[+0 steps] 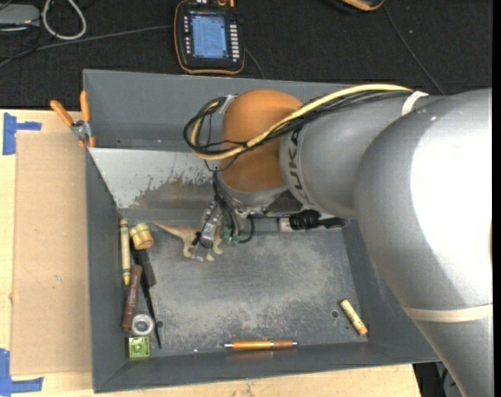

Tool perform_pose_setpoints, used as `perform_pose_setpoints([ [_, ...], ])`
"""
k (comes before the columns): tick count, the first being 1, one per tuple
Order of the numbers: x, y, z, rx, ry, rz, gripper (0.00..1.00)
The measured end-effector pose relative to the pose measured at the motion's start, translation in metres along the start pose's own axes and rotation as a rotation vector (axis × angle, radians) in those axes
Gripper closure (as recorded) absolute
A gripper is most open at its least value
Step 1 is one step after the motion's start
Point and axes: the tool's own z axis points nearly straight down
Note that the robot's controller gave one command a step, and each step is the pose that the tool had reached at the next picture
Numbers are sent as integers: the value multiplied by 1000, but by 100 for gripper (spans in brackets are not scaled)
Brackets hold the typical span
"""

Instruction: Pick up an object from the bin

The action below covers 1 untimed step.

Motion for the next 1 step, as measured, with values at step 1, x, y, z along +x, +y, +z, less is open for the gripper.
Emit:
perform_pose_setpoints([
  [1,-2,1,-23,-4,-7,0,100],
])
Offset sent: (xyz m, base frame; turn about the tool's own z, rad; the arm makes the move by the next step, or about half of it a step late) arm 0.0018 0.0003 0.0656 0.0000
